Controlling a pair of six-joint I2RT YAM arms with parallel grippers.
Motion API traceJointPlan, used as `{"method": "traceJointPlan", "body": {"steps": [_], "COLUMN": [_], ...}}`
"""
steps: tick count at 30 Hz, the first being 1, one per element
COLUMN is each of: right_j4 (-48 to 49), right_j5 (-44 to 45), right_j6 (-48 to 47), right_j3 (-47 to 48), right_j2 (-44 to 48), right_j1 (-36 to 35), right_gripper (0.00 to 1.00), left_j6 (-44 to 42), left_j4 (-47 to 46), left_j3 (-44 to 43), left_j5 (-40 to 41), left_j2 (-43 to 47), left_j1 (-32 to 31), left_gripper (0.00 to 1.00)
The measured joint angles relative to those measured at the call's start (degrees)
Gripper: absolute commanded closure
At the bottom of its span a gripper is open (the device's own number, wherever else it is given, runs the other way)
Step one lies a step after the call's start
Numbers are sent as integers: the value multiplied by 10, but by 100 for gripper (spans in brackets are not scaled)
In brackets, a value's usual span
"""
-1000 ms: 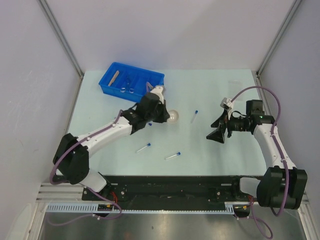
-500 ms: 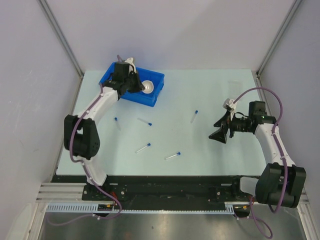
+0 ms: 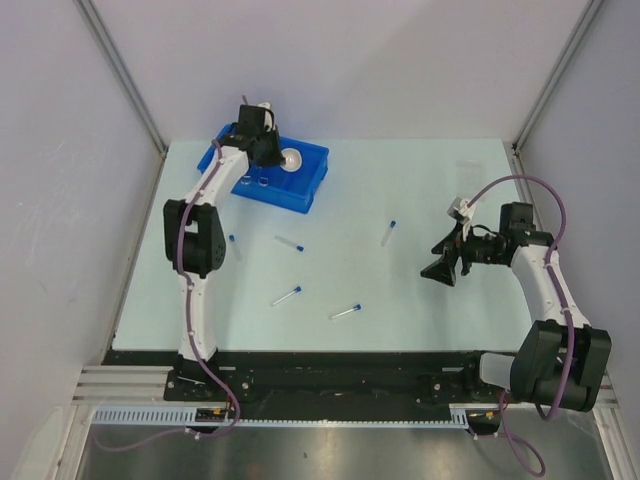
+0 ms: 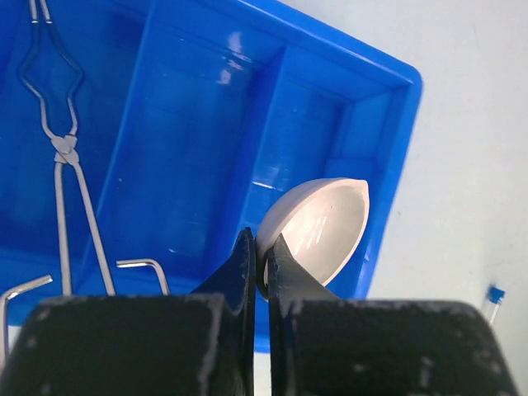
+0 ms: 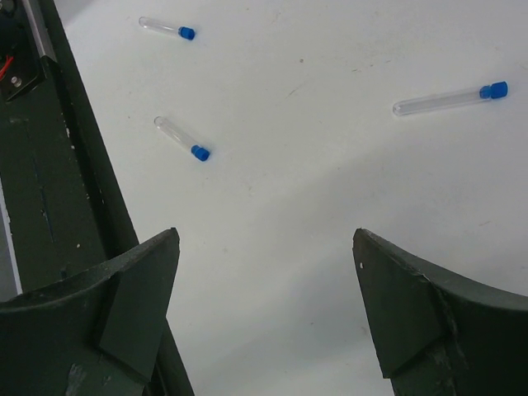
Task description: Organize the chemistry lab equipment
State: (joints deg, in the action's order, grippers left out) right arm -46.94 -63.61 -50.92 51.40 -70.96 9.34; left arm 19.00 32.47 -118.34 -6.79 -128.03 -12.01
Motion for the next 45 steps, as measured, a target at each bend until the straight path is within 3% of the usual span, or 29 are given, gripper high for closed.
{"method": "traceJointPlan", "body": {"steps": [11, 20, 32, 42, 45], "right_j4": [0, -2, -8, -11, -12], "right_j5": [3, -1, -1, -5, -5], "right_j6": [-3, -7, -14, -16, -17], "right_j3": [0, 0, 0, 0, 0], "right_j2": [-10, -10, -11, -11, -11], "right_j1": [18, 41, 49, 72, 78], "right_gripper": [9, 9, 9, 9, 9], "left_j6": [33, 57, 67, 71, 71], "left_j4": [10, 11, 23, 28, 28], "left_j3": [-36, -70, -78, -78, -78], "left_j5": [35, 58, 66, 65, 64], "left_j2": [-67, -99, -108, -108, -108], "left_j1": [19, 24, 28, 28, 28], "left_gripper": [100, 93, 75, 73, 68]}}
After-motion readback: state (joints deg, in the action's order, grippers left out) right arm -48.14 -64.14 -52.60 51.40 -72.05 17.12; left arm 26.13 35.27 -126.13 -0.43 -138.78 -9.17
